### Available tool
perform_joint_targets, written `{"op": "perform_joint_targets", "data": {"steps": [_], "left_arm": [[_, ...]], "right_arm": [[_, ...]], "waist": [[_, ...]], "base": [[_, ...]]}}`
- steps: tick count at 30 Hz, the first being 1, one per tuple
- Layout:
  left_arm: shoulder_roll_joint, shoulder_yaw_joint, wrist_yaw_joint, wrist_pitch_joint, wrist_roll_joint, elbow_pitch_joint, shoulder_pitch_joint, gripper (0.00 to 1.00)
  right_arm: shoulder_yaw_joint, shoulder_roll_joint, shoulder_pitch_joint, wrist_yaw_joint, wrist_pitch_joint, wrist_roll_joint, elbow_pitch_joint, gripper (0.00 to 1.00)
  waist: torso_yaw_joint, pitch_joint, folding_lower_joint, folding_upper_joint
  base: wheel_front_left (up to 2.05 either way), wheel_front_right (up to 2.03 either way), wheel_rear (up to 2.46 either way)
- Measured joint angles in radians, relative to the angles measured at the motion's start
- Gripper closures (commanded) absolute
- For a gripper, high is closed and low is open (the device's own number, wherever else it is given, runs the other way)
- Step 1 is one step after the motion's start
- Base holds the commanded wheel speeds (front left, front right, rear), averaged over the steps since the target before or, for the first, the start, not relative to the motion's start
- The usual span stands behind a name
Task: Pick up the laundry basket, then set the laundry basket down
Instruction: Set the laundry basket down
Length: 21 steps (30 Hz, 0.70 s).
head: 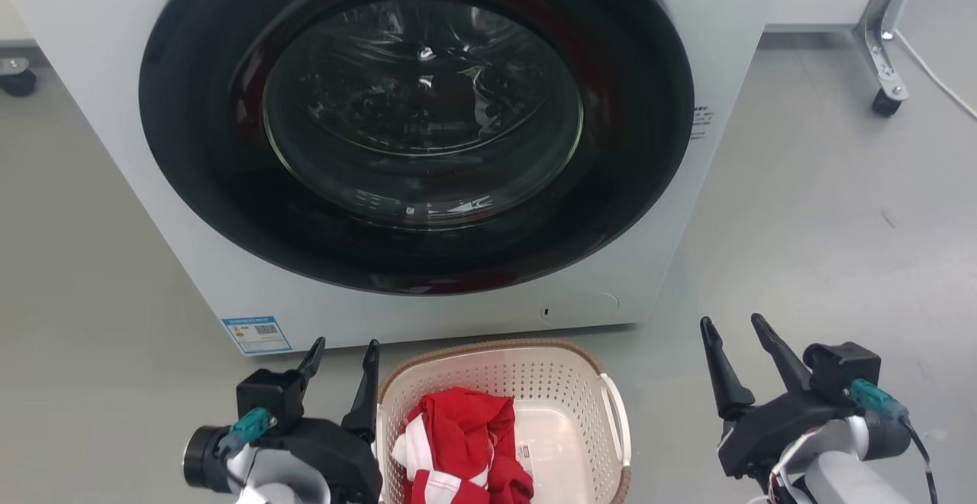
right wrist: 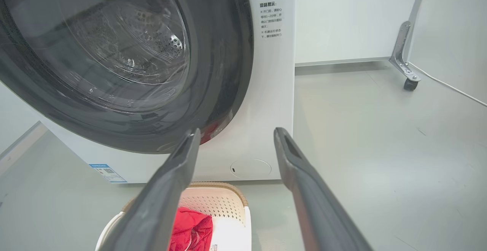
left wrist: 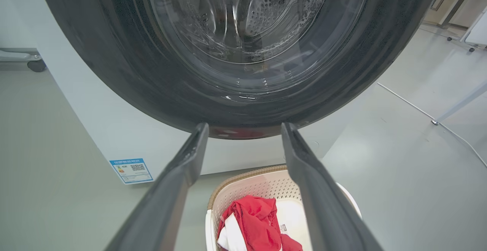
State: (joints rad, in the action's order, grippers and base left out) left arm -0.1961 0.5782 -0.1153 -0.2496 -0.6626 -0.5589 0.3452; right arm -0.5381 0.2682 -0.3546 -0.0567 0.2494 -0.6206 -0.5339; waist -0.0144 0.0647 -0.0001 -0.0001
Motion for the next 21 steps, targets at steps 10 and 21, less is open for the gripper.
{"op": "perform_joint_targets", "data": {"steps": [10,21], "left_arm": [[-0.03,-0.09,-0.009,0.0,0.078,0.239,-0.152,0.0],[0.021,-0.249,-0.009,0.0,0.19,0.343,-0.296,0.0]], "right_arm": [[0.059,0.032,0.139,-0.042,0.002,0.067,0.21,0.0],[0.121,0.036,0.251,-0.059,0.003,0.113,0.339,0.0]], "waist": [[-0.005,-0.033,0.0,-0.0001],[0.0,-0.05,0.0001,0.0001]], "base": [[0.0,0.0,0.0],[0.0,0.0,0.0]]}}
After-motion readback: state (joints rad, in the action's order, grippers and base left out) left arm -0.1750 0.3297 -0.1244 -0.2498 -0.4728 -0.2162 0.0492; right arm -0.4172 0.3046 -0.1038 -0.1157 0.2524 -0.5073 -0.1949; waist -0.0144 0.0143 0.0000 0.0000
